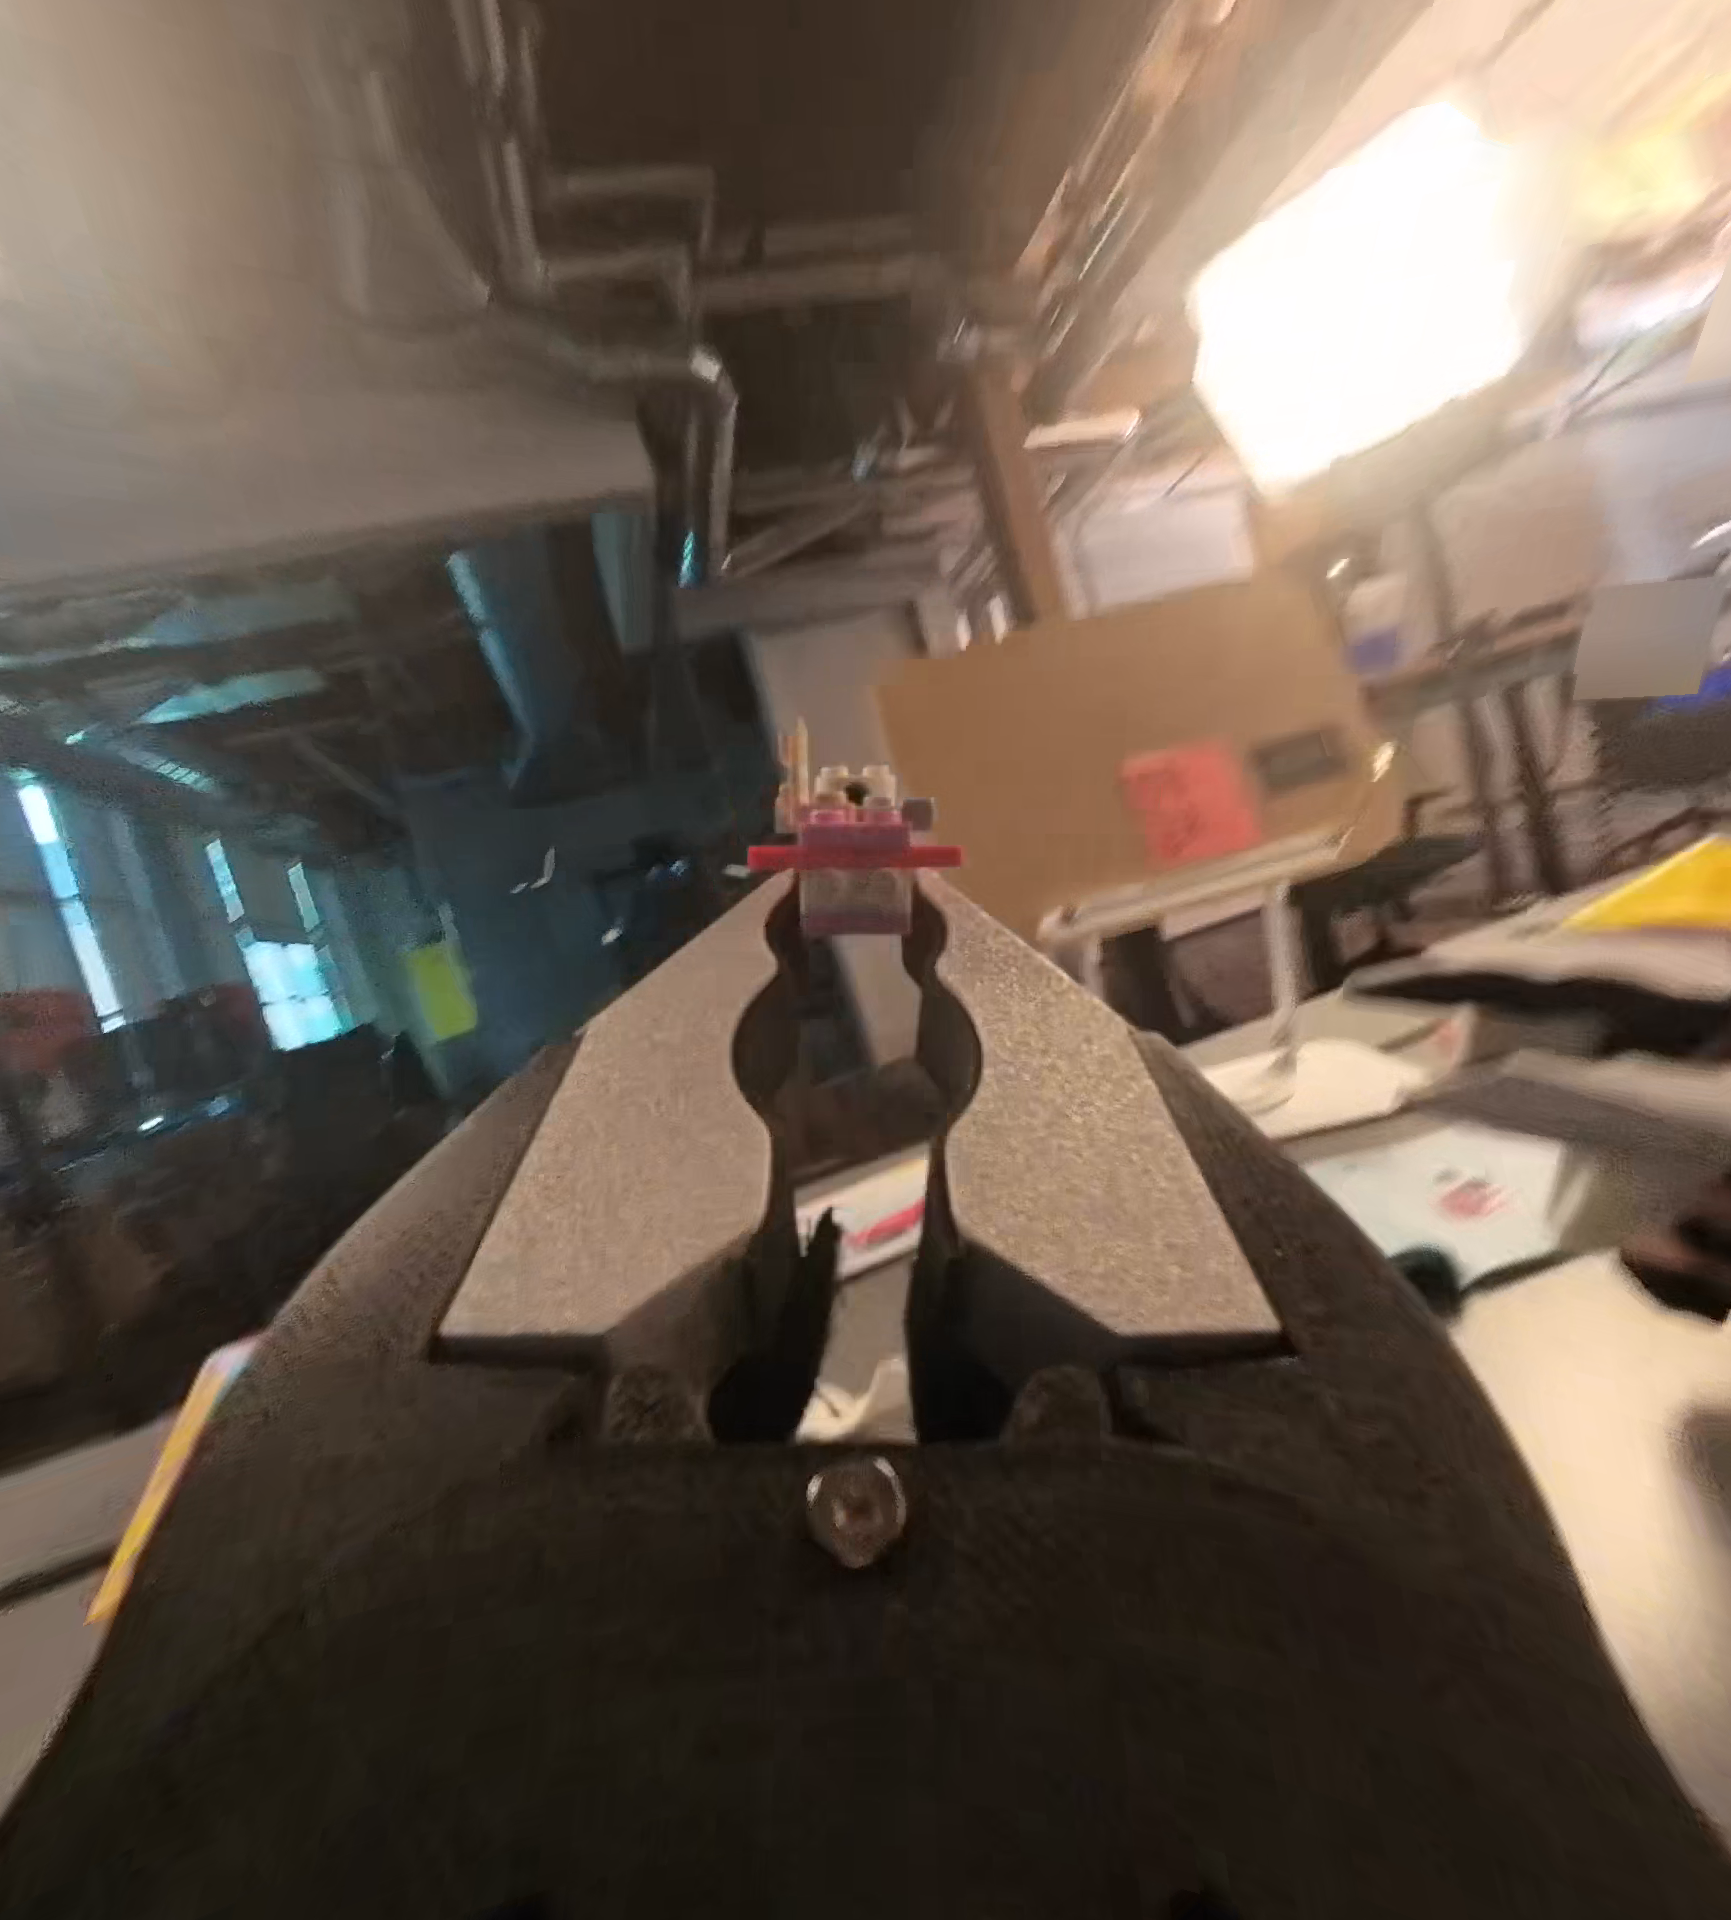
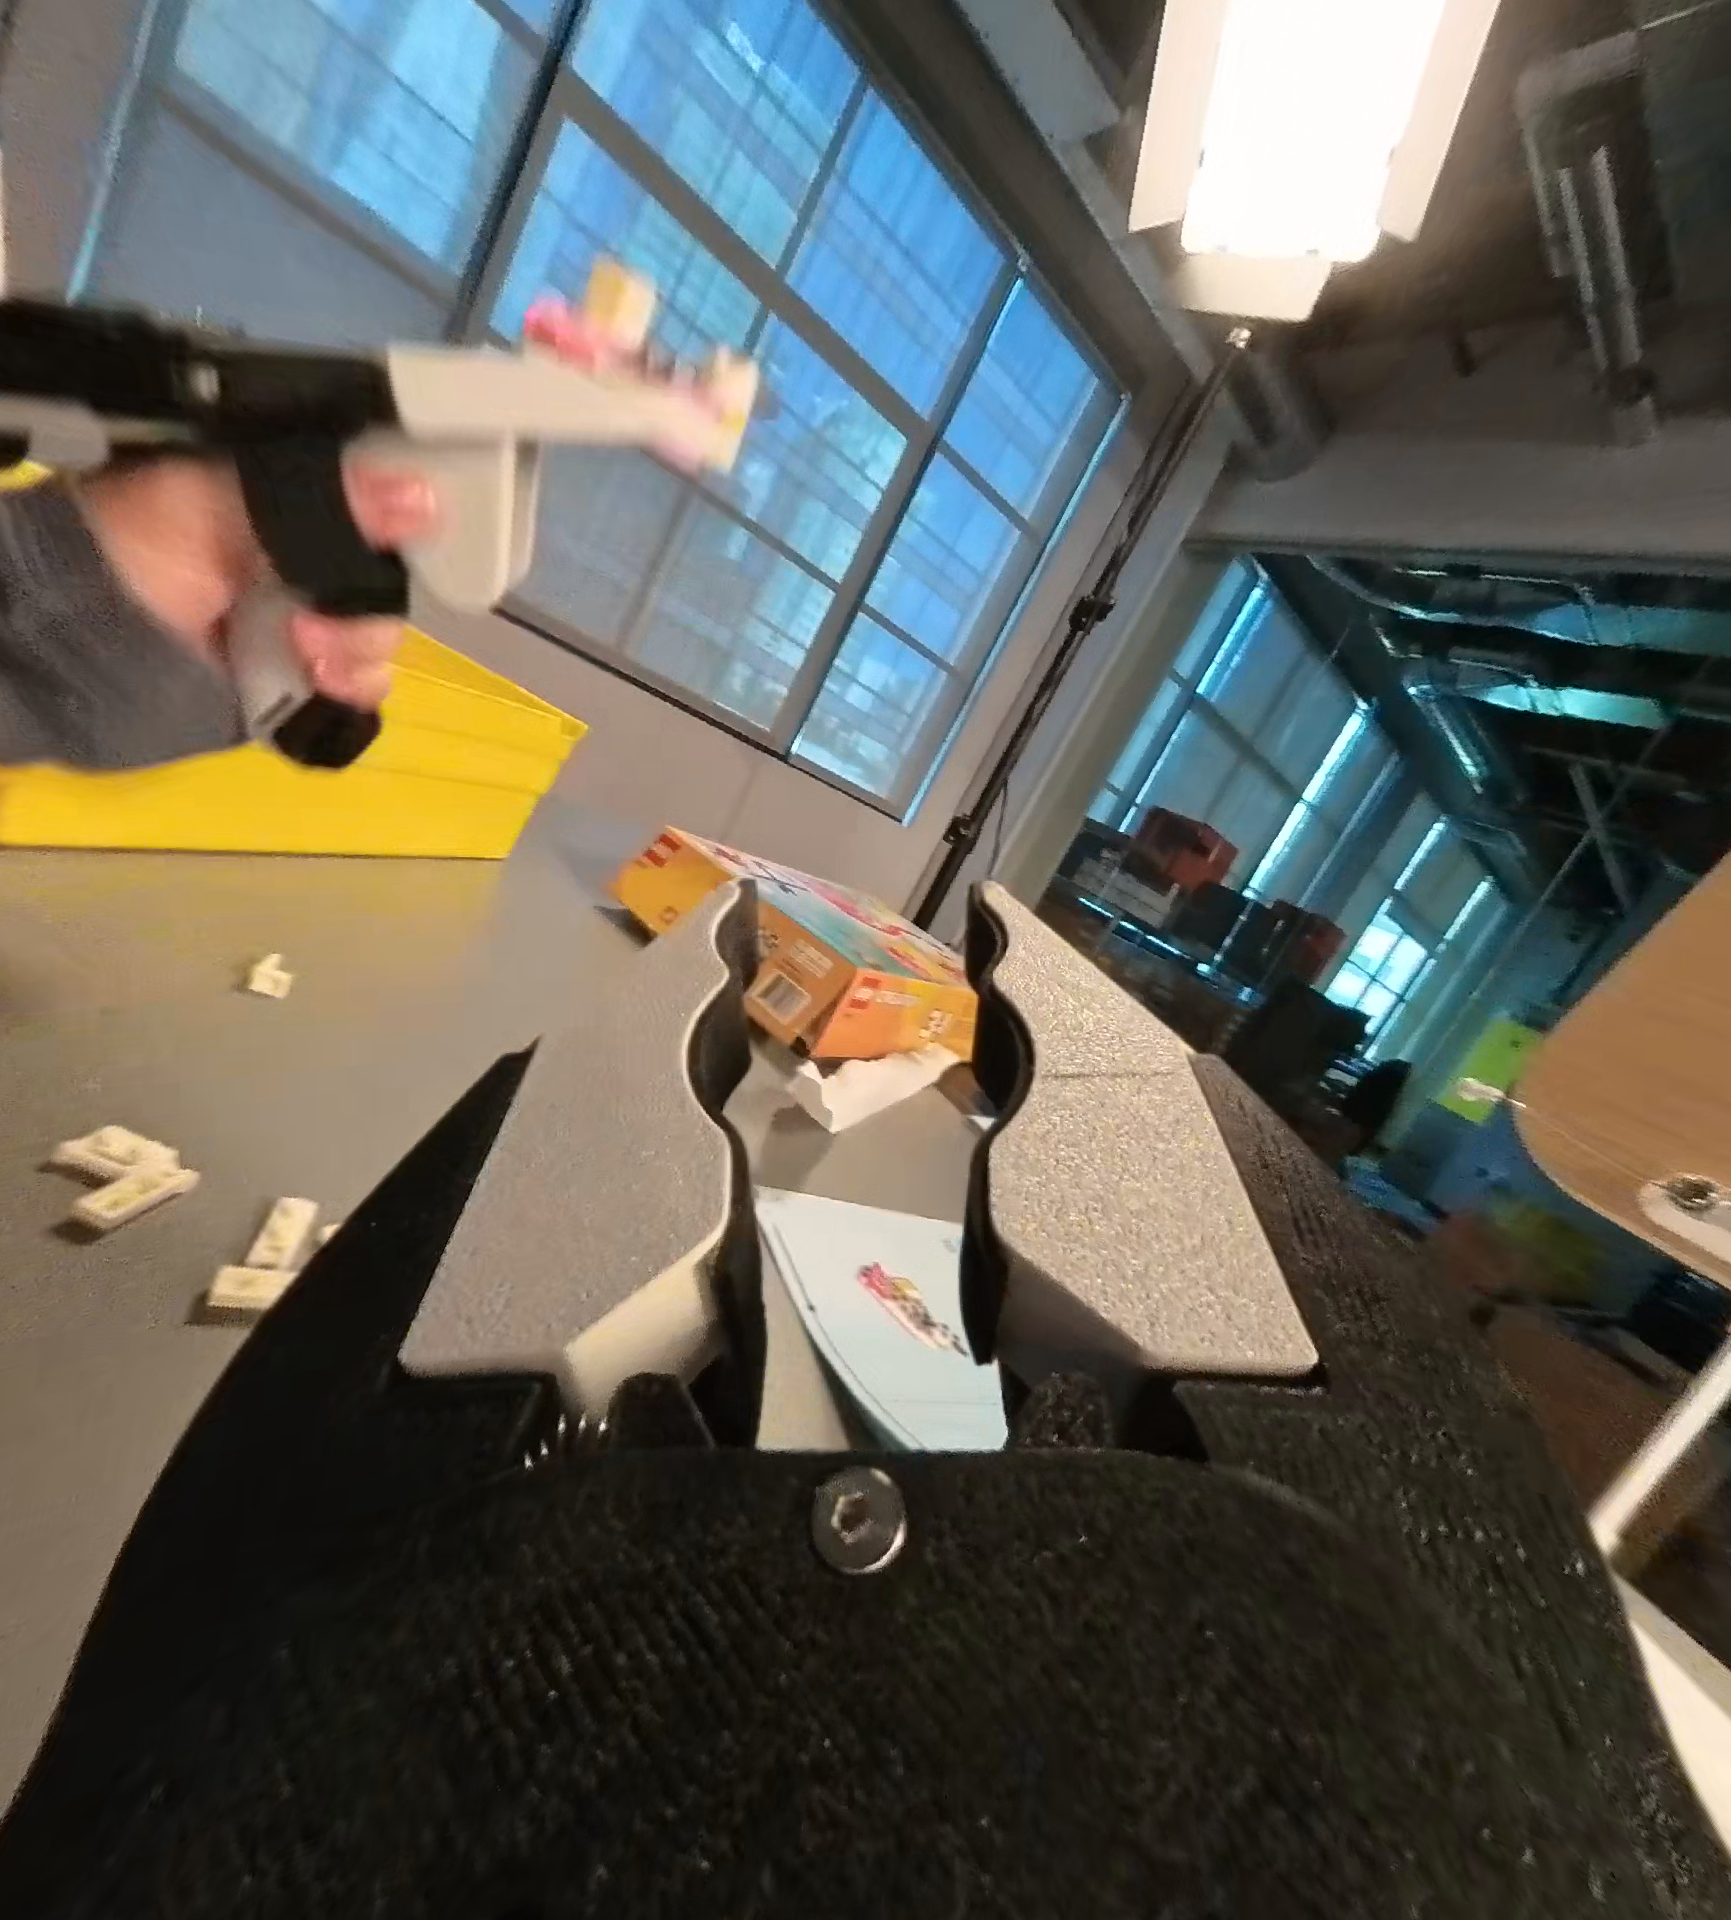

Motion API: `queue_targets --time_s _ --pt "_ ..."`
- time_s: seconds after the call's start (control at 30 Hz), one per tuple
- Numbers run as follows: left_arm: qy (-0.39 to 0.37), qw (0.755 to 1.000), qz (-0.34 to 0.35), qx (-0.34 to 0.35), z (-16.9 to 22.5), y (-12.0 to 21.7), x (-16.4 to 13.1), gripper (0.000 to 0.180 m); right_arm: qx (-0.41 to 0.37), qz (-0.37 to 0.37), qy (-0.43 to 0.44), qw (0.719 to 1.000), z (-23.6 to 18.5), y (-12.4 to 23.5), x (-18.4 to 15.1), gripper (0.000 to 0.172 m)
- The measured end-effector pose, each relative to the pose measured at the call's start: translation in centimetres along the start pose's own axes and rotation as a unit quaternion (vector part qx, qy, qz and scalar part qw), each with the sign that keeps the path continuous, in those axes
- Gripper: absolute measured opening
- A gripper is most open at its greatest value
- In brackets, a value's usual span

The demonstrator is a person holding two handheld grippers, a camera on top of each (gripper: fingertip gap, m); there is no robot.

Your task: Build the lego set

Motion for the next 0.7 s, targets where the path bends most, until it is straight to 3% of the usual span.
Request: queue_targets --time_s 0.13,0.27,0.43,0.57,0.7 --pt "-0.02 0.999 0.044 -0.017 -0.3 0.0 5.7 0.016 0.026 0.008 -0.027 0.999 -0.5 0.3 0.4 0.037" --pt "0.0 0.998 0.055 -0.012 -1.6 0.7 8.4 0.016 0.031 -0.003 -0.044 0.999 -0.9 0.8 0.6 0.038" --pt "0.028 0.998 0.013 0.051 -0.9 4.8 5.9 0.016 0.012 -0.023 -0.013 1.0 -2.1 2.3 0.8 0.037" --pt "0.069 0.993 0.036 0.094 1.7 7.7 4.6 0.015 -0.025 -0.03 -0.043 0.998 -1.8 3.7 1.2 0.036" --pt "0.079 0.989 0.02 0.123 4.3 8.3 2.1 0.015 -0.02 -0.026 -0.045 0.998 -2.6 4.7 1.8 0.035"
Point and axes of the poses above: each gripper's, where its closed fingertips meet, y back along the fingers, x out of its top, z = x × y across the jaws, the point moved 2 cm from there along y, back along the fingers, and after that the axes turned 12 degrees about -z, right-handed, at the moved point
